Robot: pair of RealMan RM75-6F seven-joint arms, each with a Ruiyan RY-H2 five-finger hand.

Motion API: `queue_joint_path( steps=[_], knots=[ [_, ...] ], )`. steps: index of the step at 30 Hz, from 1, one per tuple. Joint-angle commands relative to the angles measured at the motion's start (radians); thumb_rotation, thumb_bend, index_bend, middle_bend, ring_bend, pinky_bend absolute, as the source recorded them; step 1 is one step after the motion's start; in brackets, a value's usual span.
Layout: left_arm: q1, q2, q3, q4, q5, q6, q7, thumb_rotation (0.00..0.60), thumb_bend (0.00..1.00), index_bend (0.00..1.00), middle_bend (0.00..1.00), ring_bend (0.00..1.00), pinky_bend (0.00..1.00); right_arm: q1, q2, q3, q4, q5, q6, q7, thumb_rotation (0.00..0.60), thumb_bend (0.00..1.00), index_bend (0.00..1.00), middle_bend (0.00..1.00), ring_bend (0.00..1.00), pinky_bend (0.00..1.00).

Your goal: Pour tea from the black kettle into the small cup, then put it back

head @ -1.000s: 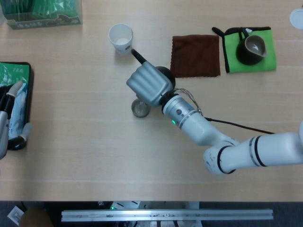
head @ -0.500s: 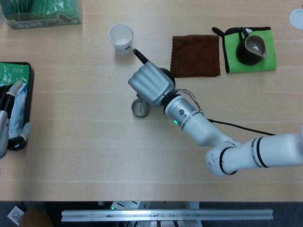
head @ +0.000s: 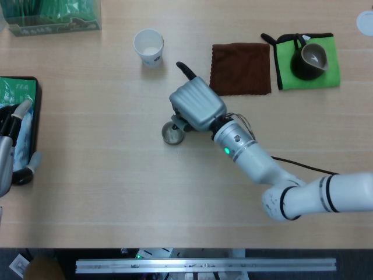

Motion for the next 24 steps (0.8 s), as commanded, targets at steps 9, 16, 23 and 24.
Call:
queue_joint_path(
  steps=[9, 16, 23, 24],
  knots=[
    [-0.002, 0.011, -0.005, -0.001, -0.002, -0.004, 0.001, 0.600, 0.27, 0.09, 0.17, 0.14, 0.20, -0.126, 0.105, 0.012, -0.108, -0.086, -0.004, 0.209, 0.536, 0.39, 1.00, 0.91, 0.87, 0.02],
    [-0.011, 0.007, -0.007, 0.009, -0.007, -0.021, 0.000, 0.600, 0.27, 0.09, 0.17, 0.14, 0.20, -0.201, 0.206, -0.033, -0.180, -0.148, -0.006, 0.281, 0.535, 0.39, 1.00, 0.90, 0.87, 0.02],
    [-0.018, 0.000, -0.005, 0.016, -0.009, -0.036, 0.000, 0.600, 0.27, 0.09, 0.17, 0.14, 0.20, -0.270, 0.257, -0.088, -0.201, -0.219, 0.012, 0.325, 0.536, 0.39, 1.00, 0.89, 0.87, 0.02],
    [-0.019, 0.000, -0.006, 0.018, -0.010, -0.037, -0.001, 0.600, 0.27, 0.09, 0.17, 0.14, 0.20, -0.279, 0.259, -0.095, -0.197, -0.228, 0.015, 0.331, 0.535, 0.39, 1.00, 0.89, 0.87, 0.02]
  ],
)
